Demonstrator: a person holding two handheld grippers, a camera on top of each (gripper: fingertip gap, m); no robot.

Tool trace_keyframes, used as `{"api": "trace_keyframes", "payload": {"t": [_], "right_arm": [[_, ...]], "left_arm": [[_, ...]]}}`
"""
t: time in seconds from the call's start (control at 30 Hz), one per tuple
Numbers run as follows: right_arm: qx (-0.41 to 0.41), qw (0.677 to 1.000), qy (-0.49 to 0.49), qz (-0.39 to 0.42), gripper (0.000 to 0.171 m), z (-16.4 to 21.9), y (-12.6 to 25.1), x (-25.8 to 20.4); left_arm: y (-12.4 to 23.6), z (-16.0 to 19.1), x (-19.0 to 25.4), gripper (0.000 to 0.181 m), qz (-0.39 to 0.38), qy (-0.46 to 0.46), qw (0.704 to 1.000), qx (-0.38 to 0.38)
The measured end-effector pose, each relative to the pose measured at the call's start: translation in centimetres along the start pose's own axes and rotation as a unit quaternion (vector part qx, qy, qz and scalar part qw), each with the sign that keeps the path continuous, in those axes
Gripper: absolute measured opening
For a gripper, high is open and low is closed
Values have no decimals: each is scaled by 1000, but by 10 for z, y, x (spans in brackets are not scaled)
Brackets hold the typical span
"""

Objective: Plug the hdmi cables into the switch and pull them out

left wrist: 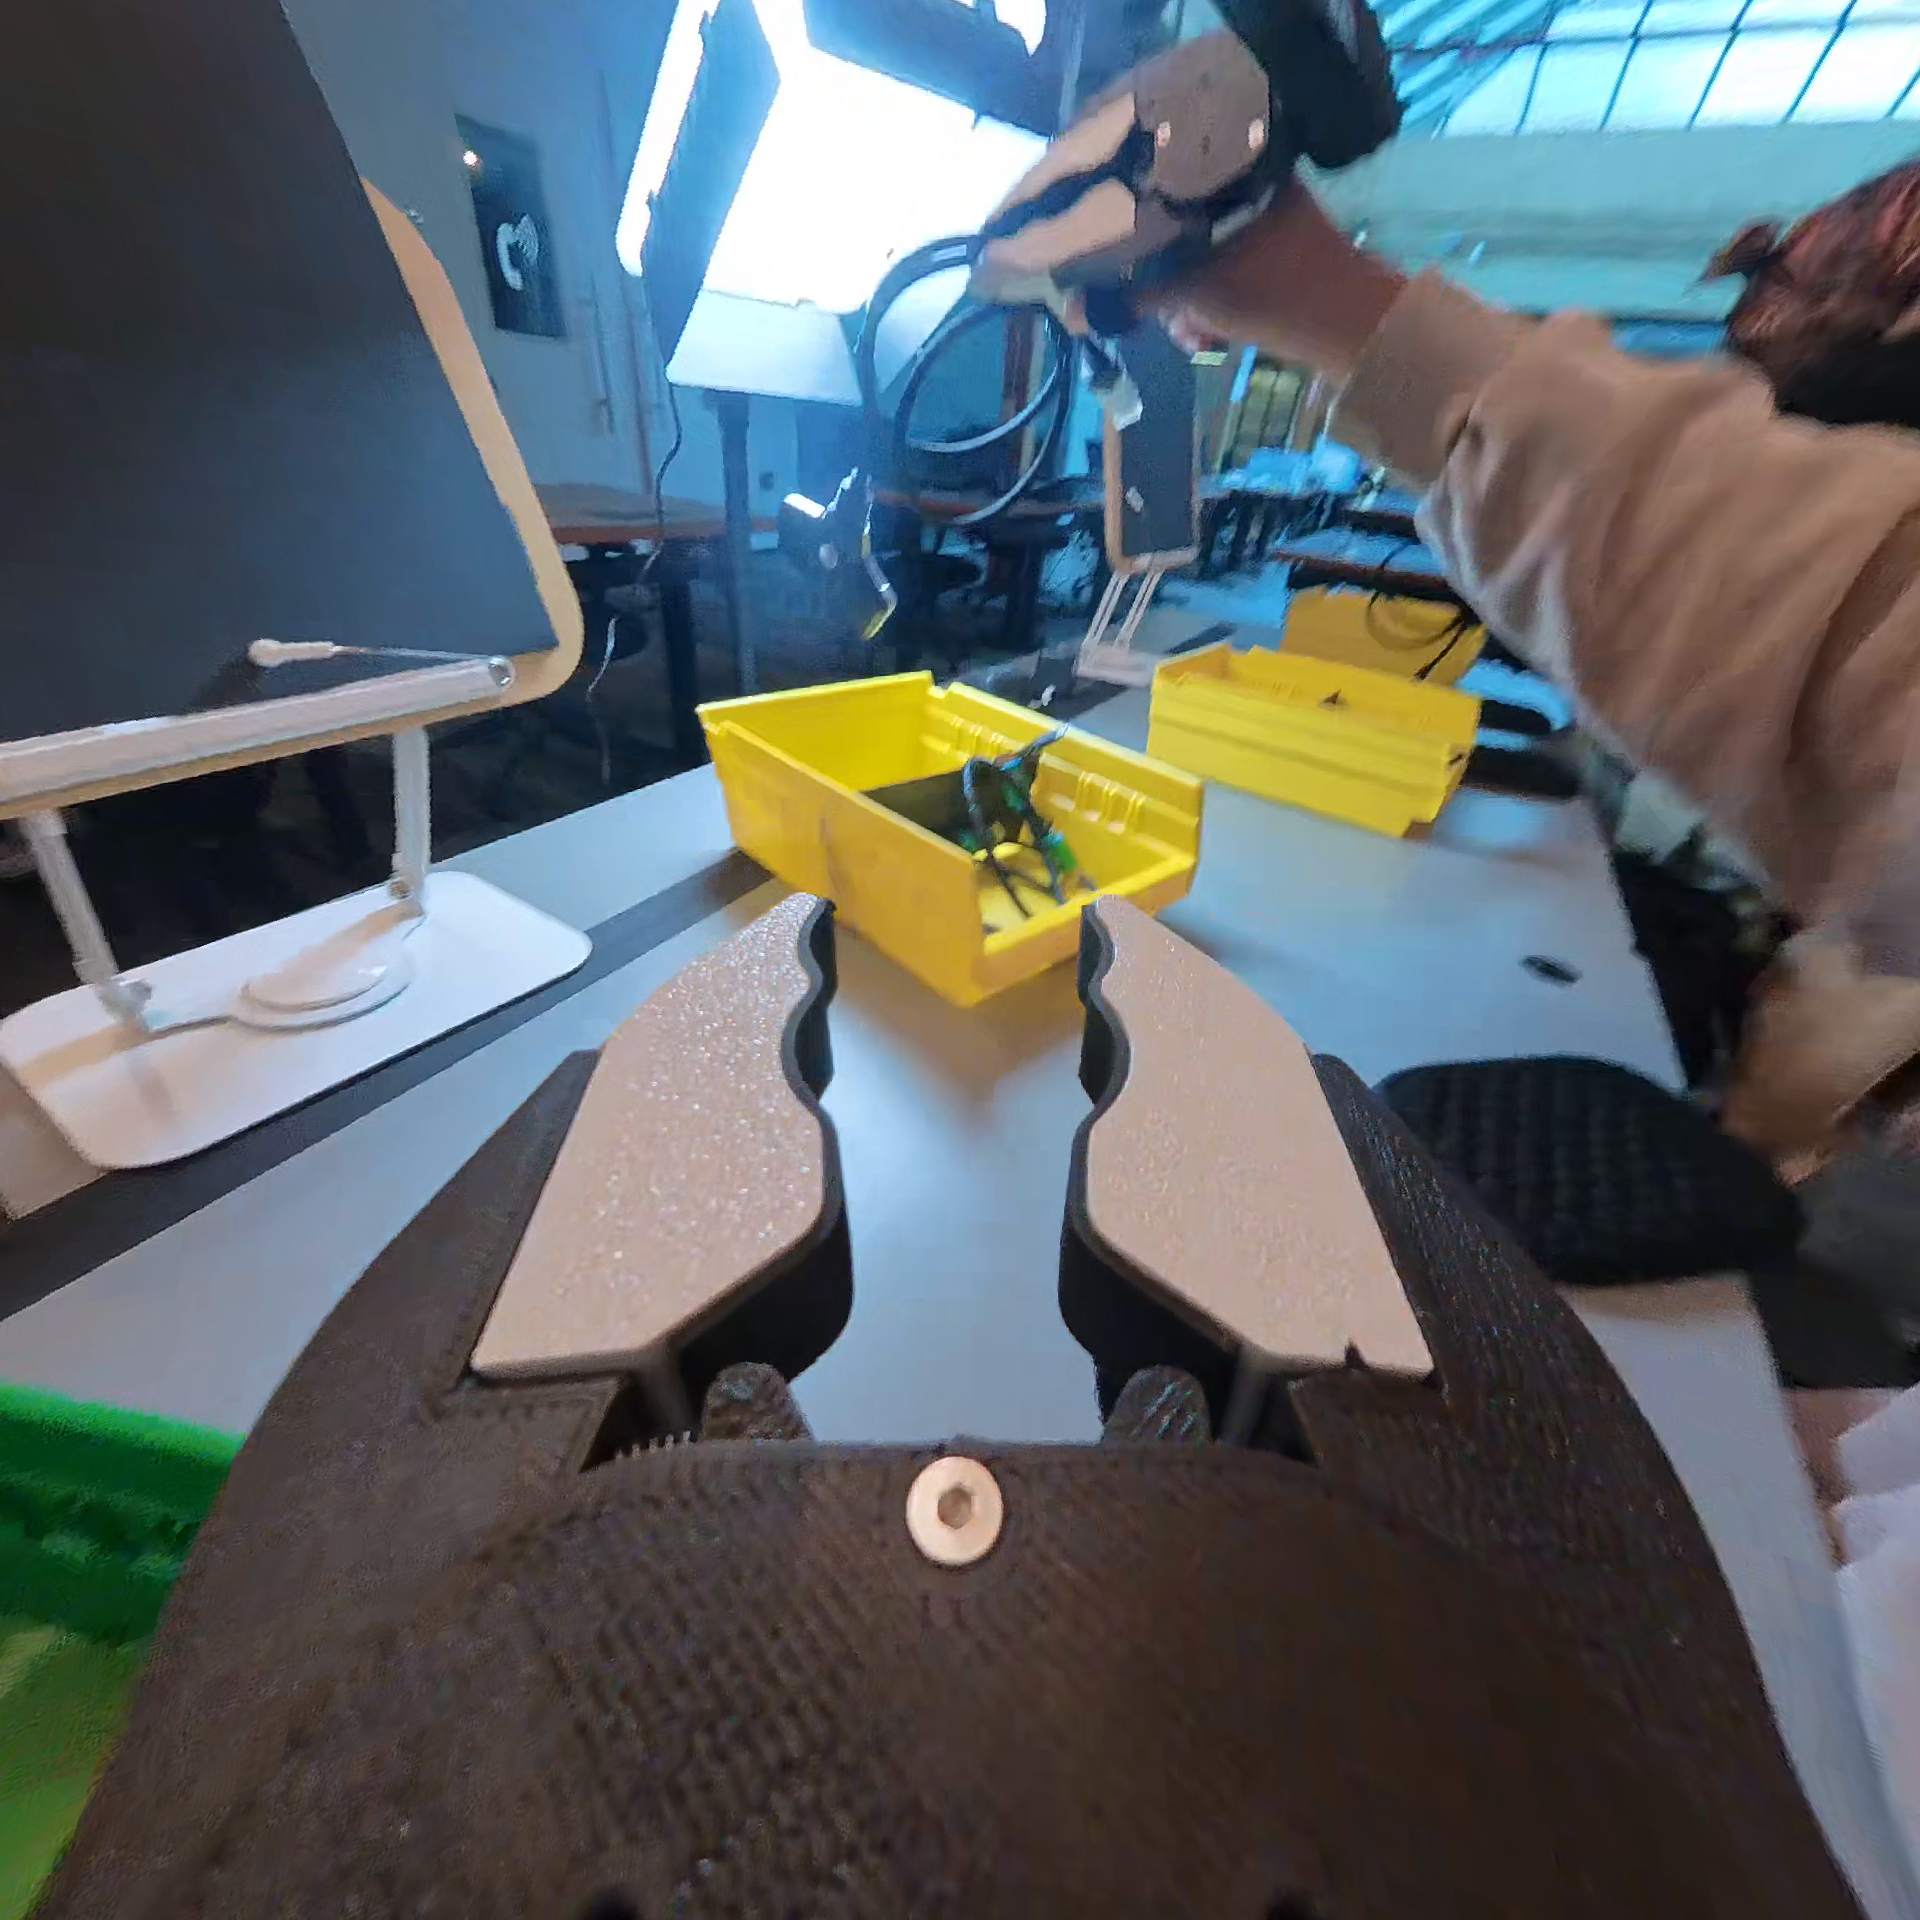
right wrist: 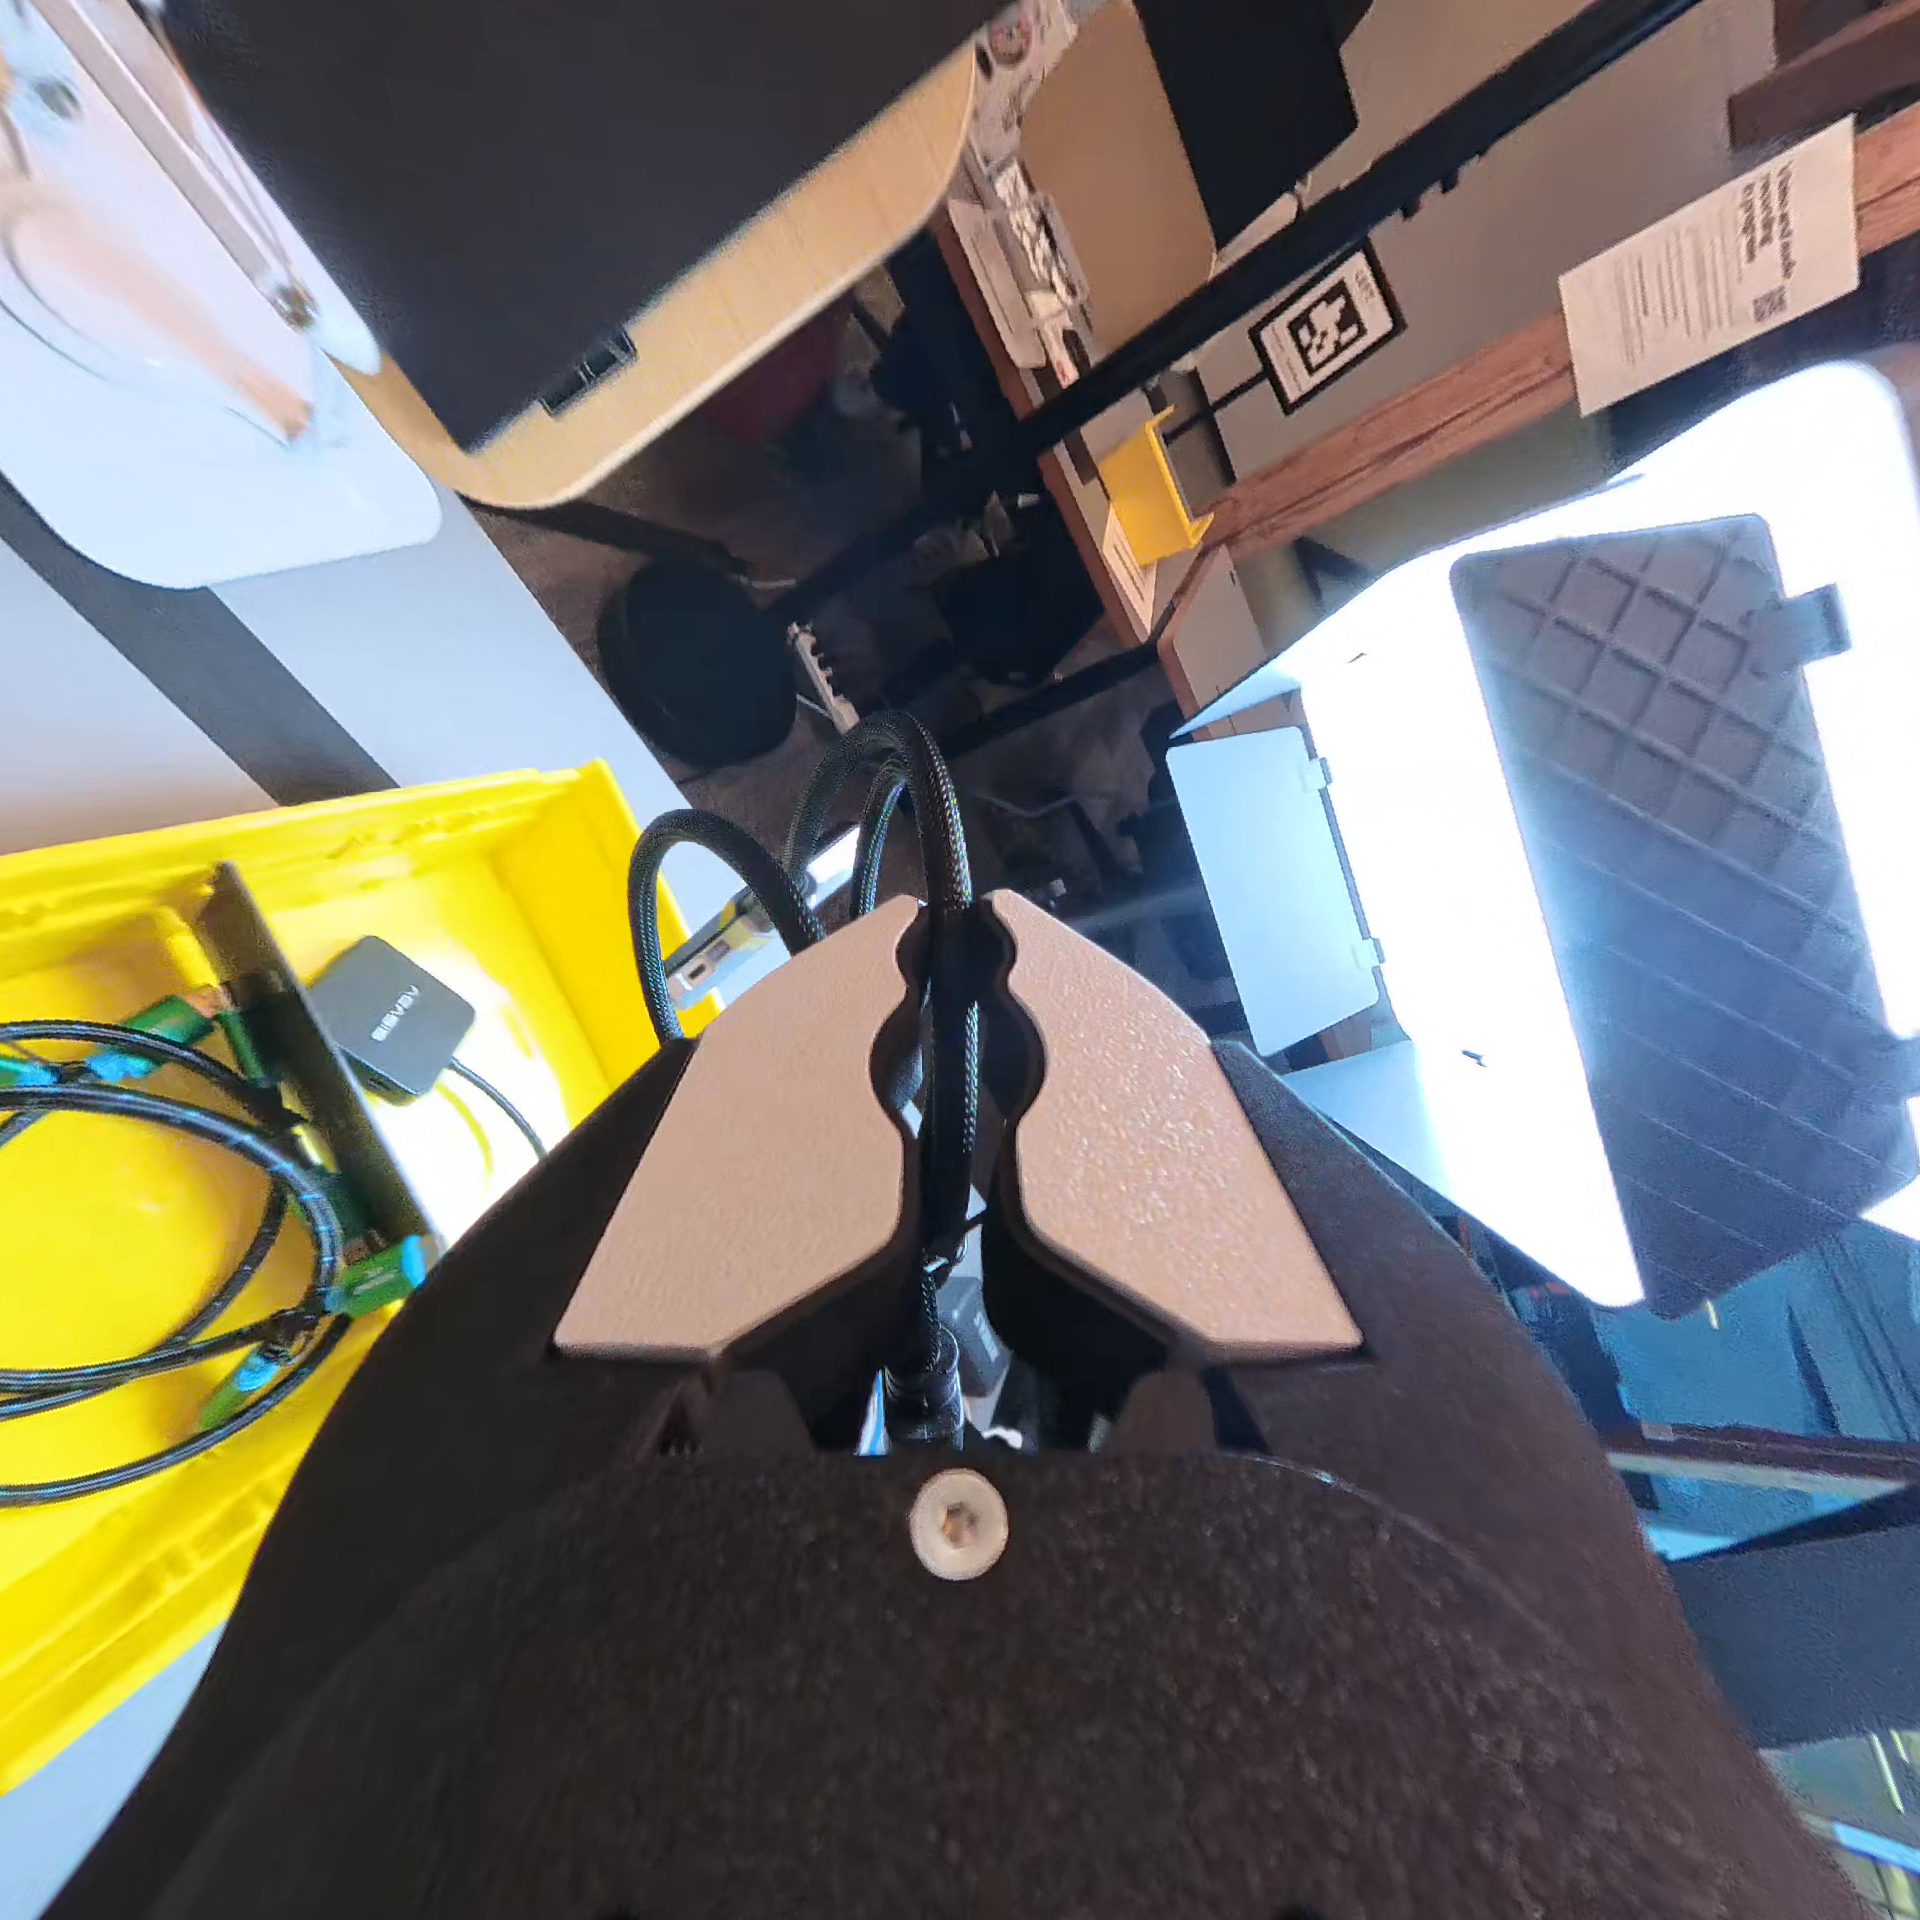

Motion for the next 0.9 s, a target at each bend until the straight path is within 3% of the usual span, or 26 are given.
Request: {"api": "trace_keyframes", "payload": {"t": [0.1,0.3,0.5,0.67,0.9], "right_arm": [[-19,1000,3,-17,7,12,-18,0],[-55,995,30,-75,7,38,-50,-31],[-40,991,8,-126,7,52,-89,-70],[-3,977,-130,-170,7,58,-122,-88],[-78,915,-355,-175,9,107,-170,-110]], "left_arm": [[9,16,1,45,-27,-39,999,-24],[21,37,0,43,-18,-4,999,-27],[18,47,0,42,-7,4,1000,-28],[19,55,0,38,0,2,999,-42],[19,63,-1,35,3,0,998,-56]]}}
Point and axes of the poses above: each gripper's, where its closed fingertips meet, y back along the fingers, z out of its underside, x = y × z across the jaws, the point moved 7 cm from there along y, back along the fingers, and after that the axes turned 1 degree about -y, right-handed, at the moved point
